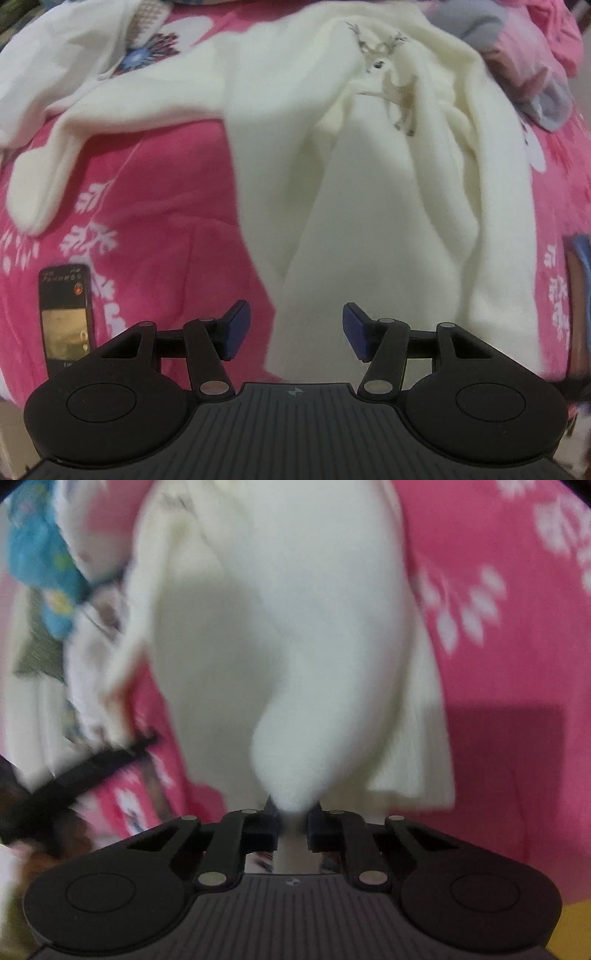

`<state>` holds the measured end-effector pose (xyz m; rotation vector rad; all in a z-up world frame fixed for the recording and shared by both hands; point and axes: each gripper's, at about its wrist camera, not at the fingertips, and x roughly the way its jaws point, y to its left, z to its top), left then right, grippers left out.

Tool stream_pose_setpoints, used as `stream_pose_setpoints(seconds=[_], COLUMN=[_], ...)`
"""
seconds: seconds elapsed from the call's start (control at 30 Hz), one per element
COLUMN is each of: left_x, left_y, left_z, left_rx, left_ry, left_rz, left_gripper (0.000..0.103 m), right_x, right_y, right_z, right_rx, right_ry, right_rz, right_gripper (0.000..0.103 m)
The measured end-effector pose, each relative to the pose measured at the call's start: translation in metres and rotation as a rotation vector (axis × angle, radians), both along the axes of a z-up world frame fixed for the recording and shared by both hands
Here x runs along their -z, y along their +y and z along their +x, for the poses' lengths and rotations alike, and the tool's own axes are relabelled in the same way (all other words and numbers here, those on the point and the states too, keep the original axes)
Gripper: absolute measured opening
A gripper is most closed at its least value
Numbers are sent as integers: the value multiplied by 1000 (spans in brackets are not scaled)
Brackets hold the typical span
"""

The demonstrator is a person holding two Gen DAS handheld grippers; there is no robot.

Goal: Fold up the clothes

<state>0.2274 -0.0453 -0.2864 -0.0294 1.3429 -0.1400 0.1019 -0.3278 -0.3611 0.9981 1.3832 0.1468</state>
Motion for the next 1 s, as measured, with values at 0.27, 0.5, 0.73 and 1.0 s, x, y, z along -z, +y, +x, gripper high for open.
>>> stream_pose_setpoints(seconds=[0.27, 0.5, 0.73, 1.0], left_x=[-3, 4, 12, 18], left_y=[16, 25, 35, 38], left_z=[-11, -25, -37, -51], left_rx=[-118, -153, -202, -204], left_ry=[-31, -3, 46, 68], left_rz=[2, 20, 0, -44], left_gripper=[55, 55, 56, 56], right_x=[-117, -134, -89, -11], right_y=[-153, -261, -204, -32], right_z=[55, 62, 30, 53], right_rx=[359, 792, 675, -46], right_ry=[-396, -368, -204, 100], right_rz=[-89, -263, -245, -88], right_gripper=[13, 46, 47, 47])
